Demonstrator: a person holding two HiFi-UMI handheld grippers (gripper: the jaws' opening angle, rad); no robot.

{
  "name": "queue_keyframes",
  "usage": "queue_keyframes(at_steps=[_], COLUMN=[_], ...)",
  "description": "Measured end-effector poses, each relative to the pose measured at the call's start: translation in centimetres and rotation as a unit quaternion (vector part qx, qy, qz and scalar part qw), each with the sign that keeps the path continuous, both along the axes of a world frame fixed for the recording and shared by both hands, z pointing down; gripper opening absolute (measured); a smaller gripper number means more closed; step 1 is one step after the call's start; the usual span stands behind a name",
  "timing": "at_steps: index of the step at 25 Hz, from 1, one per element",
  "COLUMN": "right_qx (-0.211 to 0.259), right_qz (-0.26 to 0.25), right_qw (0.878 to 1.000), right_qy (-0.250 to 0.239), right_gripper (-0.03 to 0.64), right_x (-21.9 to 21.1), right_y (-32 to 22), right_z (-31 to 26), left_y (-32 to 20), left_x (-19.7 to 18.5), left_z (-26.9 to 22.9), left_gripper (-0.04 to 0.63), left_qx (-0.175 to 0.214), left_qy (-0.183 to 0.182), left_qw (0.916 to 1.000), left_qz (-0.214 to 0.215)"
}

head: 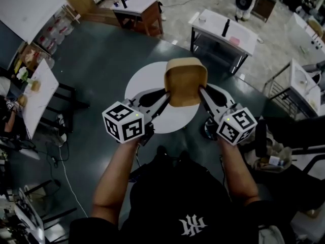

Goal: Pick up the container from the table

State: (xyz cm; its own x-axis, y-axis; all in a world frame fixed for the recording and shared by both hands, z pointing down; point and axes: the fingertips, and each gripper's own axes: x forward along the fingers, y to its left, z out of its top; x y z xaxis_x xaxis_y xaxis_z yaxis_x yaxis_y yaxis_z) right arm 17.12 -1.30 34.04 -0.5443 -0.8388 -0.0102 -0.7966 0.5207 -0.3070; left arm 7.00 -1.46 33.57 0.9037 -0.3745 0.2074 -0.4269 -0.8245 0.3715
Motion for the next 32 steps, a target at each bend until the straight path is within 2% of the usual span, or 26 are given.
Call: queue_keyframes(at_steps=[13, 32], right_qx=[-0.016, -0.015], right_qz=[0.001, -0.012], right_qw=[1.000, 0.998], right_qy=[0.027, 0.056], right_gripper=[0.066, 0.064], right_x=[-0.5, -5.4], right_y=[2.1, 2.2], right_z=[0.6, 0.7], left_y=[1.9, 2.6], left_x=[-0.4, -5.3], left_z=[0.9, 1.3], left_gripper=[0.041, 0.041], left_qx=[-0.011, -0.009], left_qy=[0.016, 0.031], left_qw=[0.9998, 0.9995], left_qz=[0.011, 0.003])
